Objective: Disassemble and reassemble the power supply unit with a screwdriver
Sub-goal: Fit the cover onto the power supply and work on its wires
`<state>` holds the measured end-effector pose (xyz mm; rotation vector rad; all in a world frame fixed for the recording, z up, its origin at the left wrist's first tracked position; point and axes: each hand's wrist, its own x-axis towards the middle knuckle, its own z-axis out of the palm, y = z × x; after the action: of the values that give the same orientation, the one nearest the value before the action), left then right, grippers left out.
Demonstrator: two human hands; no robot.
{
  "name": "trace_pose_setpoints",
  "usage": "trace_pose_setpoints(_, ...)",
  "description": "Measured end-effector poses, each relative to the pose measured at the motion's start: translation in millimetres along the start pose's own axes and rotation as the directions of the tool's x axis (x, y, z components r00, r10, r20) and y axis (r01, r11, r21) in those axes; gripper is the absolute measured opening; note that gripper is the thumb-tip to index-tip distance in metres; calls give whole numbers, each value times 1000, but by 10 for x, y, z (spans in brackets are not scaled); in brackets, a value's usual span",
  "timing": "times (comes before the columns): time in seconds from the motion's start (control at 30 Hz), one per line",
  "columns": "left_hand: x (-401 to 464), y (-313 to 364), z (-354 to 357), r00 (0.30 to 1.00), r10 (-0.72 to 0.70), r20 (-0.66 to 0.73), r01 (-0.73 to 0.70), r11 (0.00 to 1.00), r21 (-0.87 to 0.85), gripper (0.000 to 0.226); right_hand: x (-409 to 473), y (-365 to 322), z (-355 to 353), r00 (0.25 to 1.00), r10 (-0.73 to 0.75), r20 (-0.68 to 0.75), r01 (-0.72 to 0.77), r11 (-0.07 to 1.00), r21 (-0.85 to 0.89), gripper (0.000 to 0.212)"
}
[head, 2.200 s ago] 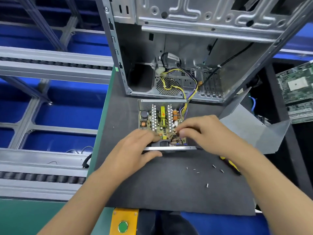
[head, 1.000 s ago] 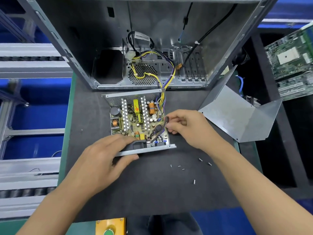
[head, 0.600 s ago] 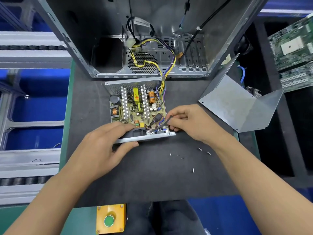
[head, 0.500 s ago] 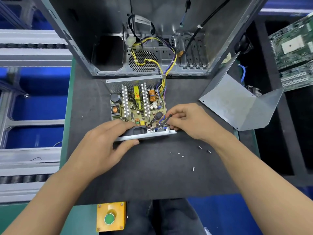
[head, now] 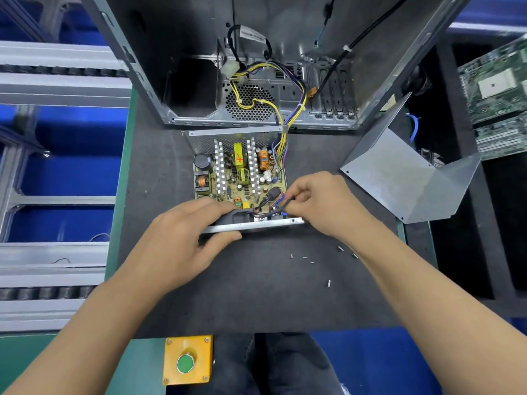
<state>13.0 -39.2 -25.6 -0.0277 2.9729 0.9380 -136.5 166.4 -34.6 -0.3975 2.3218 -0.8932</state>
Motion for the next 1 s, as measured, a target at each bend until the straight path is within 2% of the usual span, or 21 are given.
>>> trace_pose_setpoints(0.23,-5,7,5,1000,2,-8,-2,1000,-9,49,55,-64,-31,992,-113,54,124,945,-302,4)
trace_pose_setpoints(0.3,-4,8,5,1000,4,-14,-5,1000,-11,49,53,-49,-33,987,-147,69,161,930,-332,5)
trace_pose_setpoints(0.37,-5,5,7,1000,11,-22,-11,1000,-10,48,32,-11,-22,985,-168,47,175,943,-284,9)
trace_pose_setpoints(0.53,-13,5,16,999,20,-31,-20,1000,-11,47,-66,73,24,995,-97,-26,93,988,-127,30)
trace_pose_setpoints(0.63,-6,11,10,999,20,-33,-20,1000,-8,47,-68,44,24,996,-80,-44,74,989,-125,22)
trace_pose_setpoints(0.8,6,16,1,1000,-2,-19,2,1000,-6,46,51,-54,-1,1000,8,3,-7,979,-203,9)
trace_pose_setpoints(1.0,3,23,0,1000,7,-29,-8,1000,-11,49,154,-190,-38,981,188,55,-166,946,-277,11)
